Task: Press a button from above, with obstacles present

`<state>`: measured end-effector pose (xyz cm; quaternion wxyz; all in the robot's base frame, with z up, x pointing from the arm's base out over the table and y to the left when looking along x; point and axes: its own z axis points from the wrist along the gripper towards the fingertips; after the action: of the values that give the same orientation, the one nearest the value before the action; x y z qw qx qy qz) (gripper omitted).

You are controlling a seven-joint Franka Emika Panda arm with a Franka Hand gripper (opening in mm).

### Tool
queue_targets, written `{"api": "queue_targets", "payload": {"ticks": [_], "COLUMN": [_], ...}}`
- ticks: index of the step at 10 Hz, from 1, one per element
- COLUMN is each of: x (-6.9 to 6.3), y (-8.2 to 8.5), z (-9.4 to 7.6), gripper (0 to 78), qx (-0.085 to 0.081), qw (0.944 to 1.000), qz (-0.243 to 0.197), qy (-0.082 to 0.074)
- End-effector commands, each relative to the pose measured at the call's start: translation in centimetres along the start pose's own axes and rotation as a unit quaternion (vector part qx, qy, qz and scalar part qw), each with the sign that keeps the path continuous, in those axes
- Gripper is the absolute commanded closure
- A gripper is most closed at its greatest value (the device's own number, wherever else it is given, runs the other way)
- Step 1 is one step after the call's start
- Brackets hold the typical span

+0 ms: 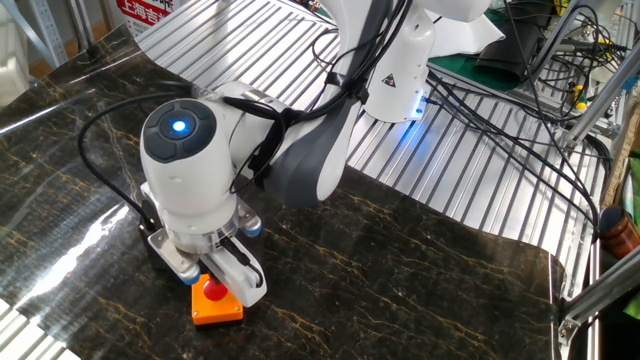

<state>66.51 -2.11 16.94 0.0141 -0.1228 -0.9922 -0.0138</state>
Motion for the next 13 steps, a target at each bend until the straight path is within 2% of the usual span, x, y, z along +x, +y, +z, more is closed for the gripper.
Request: {"api": "queue_targets", "payload": {"ticks": [1,2,4,5,7,12,13], "x": [-0.07,-0.07,-0.07,-0.07,-0.06,-0.45,-0.80], "y": [-0.02,-0.02,-0.02,-0.02,-0.02,0.15,0.07], "z": [-0.17,-0.17,-0.17,-0.17,-0.13,0.38,0.69], "gripper": [77.6,77.6,77.6,77.6,77.6,77.6,77.6], "qx": [0.005,0.007,0.012,0.012,0.011,0.008,0.010], "qw": [0.9999,0.9998,0.9995,0.9994,0.9996,0.9998,0.9998], "qz": [0.009,0.015,0.025,0.027,0.025,0.019,0.018], "qy": [-0.006,-0.005,0.014,0.017,0.009,0.006,0.001]}}
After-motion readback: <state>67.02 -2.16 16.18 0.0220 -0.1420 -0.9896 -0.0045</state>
